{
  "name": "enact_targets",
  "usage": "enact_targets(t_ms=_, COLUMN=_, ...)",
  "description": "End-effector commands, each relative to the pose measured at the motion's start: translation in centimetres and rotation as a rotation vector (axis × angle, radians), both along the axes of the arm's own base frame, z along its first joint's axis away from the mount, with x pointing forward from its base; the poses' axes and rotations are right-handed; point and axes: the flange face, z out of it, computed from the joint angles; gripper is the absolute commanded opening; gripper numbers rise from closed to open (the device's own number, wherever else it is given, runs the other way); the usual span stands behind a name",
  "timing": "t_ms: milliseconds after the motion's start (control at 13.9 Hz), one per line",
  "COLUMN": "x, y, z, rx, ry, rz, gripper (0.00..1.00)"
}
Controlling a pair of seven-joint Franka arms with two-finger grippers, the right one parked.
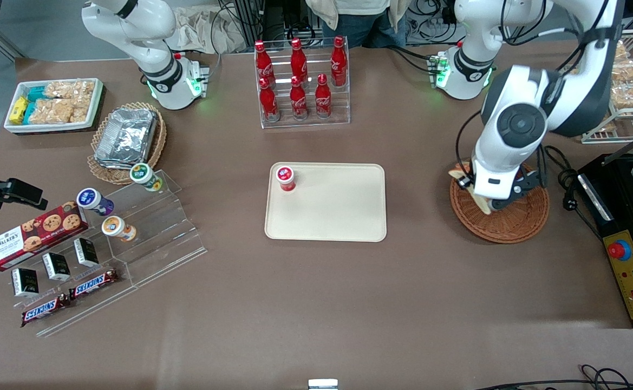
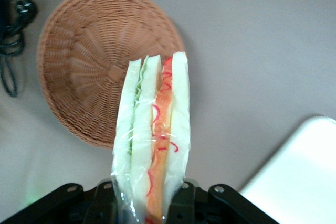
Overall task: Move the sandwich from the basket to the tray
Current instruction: 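Carry the held sandwich with the left gripper over the cream tray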
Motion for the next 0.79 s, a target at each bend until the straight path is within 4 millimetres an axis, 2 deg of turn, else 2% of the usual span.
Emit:
enact_targets(t_ms=0, x=0.4, y=-4.6, z=2.2, rx=-0.118, ry=-0.017, rz=-0.137, gripper=0.00)
enact_targets(t_ms=72, x=-0.3, y=-6.5, z=2.5, rx=-0.132, ry=-0.025, rz=-0.183, gripper=0.00)
enact_targets(t_ms=144, x=-1.3, y=-9.1, z=2.5, rx=-0.146, ry=-0.037, rz=-0.236, gripper=0.00)
enact_targets(t_ms=289, x=-3.3, y=-13.7, z=1.6, rx=-0.176, ry=-0.056, rz=-0.327, gripper=0.00)
enact_targets(t_ms=361, x=-3.9, y=-15.4, z=0.9, rx=-0.199, ry=-0.080, rz=-0.354, gripper=0.00)
enact_targets(t_ms=505, x=-4.9, y=-17.4, z=-1.9, rx=-0.221, ry=-0.052, rz=-0.382, gripper=0.00)
enact_targets(t_ms=722, x=-6.4, y=-20.9, z=-7.3, rx=-0.264, ry=-0.032, rz=-0.421, gripper=0.00)
